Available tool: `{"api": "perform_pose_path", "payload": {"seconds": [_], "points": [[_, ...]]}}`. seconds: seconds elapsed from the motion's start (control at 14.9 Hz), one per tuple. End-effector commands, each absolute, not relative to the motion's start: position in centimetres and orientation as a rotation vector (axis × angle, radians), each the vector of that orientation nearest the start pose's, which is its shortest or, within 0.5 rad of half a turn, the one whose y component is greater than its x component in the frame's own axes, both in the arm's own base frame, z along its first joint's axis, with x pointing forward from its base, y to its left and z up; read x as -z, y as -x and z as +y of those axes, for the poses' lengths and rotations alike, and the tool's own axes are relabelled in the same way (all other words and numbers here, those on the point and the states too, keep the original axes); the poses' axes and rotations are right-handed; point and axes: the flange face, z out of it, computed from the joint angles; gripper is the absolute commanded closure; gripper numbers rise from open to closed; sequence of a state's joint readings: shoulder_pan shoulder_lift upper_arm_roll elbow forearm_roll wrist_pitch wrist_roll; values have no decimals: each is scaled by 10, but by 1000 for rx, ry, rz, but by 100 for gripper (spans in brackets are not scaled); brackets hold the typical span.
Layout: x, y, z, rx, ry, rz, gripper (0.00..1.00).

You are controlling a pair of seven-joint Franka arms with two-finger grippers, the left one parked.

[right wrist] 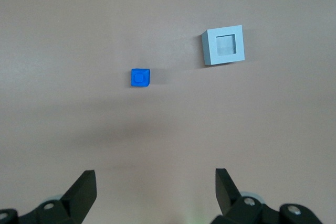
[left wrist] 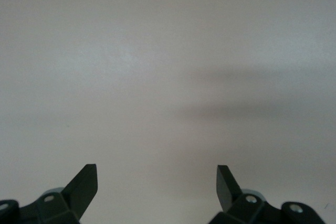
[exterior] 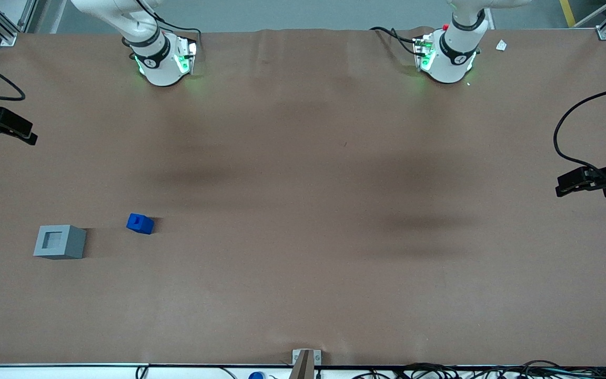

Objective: Insert blue part into gray base with right arm
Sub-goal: 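Move the right gripper down over the small blue block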

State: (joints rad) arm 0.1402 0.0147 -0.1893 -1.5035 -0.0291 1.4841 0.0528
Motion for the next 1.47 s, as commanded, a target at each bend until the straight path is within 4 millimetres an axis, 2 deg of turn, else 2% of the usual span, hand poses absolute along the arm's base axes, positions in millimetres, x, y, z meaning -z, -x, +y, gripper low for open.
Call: {"api": "perform_pose_path", "payload": {"seconds": [0.0, 0.27, 0.33, 0.47, 0.54, 0.6, 0.74, 0.8, 0.94, 1.14, 1.41], "points": [[-642, -551, -31, -48, 3166, 171, 0], [-643, -554, -36, -22, 3168, 185, 0], [-635, -560, -39, -31, 3171, 197, 0], [-610, -573, -44, -99, 3191, 210, 0], [-598, -581, -53, -102, 3193, 232, 0], [-579, -592, -58, -125, 3198, 228, 0], [-533, -605, -83, -209, 3195, 227, 0], [-512, -612, -87, -217, 3197, 234, 0], [-475, -613, -107, -163, 3182, 274, 0], [-433, -618, -101, -152, 3184, 267, 0], [-403, -625, -73, -97, 3130, 234, 0]]}}
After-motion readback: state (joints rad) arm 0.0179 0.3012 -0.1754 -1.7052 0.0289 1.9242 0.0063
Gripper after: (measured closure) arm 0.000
